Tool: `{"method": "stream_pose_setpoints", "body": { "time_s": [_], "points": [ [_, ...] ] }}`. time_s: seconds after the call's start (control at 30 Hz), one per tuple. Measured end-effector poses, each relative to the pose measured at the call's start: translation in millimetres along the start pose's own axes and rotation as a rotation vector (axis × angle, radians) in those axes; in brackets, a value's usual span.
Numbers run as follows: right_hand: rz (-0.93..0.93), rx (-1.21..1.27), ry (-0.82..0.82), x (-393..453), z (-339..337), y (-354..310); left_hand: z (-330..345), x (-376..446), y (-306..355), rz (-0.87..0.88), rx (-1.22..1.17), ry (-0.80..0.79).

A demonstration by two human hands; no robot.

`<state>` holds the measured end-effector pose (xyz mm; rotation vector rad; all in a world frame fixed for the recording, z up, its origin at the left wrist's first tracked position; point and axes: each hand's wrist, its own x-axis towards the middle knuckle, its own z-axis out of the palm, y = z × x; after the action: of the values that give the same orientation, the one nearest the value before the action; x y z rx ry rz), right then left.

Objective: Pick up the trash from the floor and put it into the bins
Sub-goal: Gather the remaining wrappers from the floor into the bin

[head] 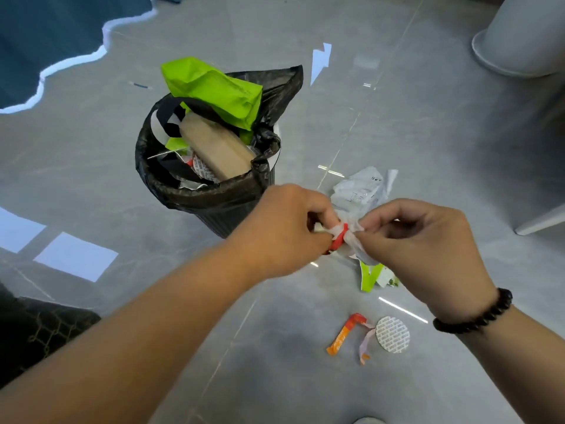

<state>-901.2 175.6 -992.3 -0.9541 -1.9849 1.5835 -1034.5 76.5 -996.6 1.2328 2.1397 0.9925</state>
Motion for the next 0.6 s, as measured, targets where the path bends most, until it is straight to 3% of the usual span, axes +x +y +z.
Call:
{"method": "stream_pose_setpoints", "body": {
  "time_s": [0.07,0.13,0.27,0.37,0.47,0.6],
  "points": [
    [-0.047,0.177,0.061,0.7,3.2,-9.4,-22.9,4.3,7.3,-0.094,-0.266,-0.079],
    [-0.183,0.243,0.068,1.0,11.6,-22.2,-40.3,0.3,11.0,-0.163,-0.466,-0.059],
    [-0.601,-0.14,0.008,10.4,36.2,-36.5,-60.0,-22.3,-0.5,-0.25,-0.718,-0.005],
    [-0.667,-0.153,-0.117,16.0,58.6,-41.7,-75.5,-46.1,-15.6,-0.234,-0.878,0.025],
    [-0.701,-0.056,-0.271,15.4,83.4,-44.9,-93.3,-62.6,-27.6,-0.203,-0.947,0.118],
    [-0.714,-0.063,-0.305,29.2,108.7,-50.9,-113.4,-63.7,-38.2,-0.278,-0.835,0.206]
  ]
}}
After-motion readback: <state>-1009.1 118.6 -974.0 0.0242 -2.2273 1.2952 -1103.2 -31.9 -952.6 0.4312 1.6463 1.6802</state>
